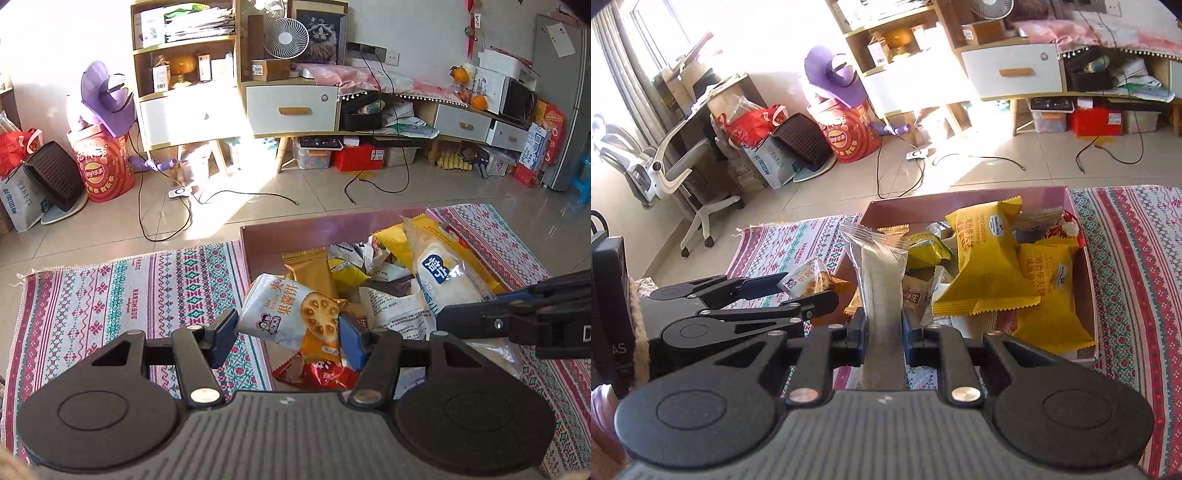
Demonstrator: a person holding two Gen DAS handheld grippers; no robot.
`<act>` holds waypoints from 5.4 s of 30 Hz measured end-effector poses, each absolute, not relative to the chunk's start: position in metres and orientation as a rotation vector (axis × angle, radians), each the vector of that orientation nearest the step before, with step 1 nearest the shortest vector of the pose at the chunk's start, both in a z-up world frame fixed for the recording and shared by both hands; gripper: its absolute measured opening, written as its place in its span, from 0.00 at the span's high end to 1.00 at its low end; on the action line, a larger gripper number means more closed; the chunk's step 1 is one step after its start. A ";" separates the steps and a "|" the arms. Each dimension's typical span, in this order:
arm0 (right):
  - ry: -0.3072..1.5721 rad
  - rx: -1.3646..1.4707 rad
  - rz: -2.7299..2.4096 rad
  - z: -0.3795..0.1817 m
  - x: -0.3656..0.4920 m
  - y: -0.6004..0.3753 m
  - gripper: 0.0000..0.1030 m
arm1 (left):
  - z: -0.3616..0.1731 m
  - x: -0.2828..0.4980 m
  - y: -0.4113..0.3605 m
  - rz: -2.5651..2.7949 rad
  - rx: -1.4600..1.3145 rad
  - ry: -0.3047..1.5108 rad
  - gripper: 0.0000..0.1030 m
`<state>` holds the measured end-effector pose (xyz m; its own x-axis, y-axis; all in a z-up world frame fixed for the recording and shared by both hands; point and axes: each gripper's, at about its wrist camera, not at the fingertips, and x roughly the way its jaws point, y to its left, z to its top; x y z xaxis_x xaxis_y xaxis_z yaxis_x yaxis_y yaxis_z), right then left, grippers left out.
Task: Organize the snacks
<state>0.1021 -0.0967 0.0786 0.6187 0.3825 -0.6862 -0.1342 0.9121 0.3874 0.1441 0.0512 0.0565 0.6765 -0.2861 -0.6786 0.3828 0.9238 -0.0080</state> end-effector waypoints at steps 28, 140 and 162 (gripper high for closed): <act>0.829 0.327 0.230 0.077 0.128 -0.102 0.67 | 0.035 0.219 0.035 -0.392 0.174 0.748 0.12; 0.798 -0.061 0.018 0.075 -0.007 -0.102 0.00 | 0.065 0.012 0.045 -0.113 0.113 0.880 0.00; 0.799 -0.062 0.017 0.075 -0.007 -0.102 0.00 | 0.063 0.011 0.044 -0.120 0.104 0.894 0.00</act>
